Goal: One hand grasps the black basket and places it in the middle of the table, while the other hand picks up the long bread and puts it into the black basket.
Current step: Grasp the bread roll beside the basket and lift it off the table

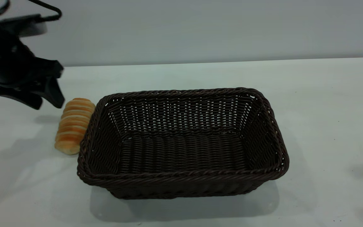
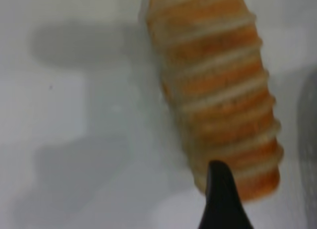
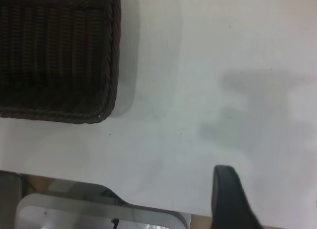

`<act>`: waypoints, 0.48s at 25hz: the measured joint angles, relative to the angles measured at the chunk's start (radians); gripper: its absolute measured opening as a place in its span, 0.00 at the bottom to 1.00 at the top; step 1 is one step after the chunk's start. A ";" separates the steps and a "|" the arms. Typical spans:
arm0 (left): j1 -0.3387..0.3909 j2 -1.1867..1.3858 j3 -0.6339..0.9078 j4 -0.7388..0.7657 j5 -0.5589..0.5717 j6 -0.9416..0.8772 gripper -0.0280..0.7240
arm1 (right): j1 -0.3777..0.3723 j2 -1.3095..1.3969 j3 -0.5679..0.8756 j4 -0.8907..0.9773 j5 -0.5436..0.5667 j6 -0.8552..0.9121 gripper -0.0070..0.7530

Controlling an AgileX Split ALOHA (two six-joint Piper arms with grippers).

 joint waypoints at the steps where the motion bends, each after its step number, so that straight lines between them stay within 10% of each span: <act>1: 0.000 0.026 -0.022 -0.004 0.006 -0.005 0.70 | 0.000 0.000 0.000 0.001 0.000 0.000 0.58; 12: 0.000 0.236 -0.162 -0.062 -0.003 -0.025 0.64 | 0.000 0.000 0.000 0.001 0.000 -0.001 0.58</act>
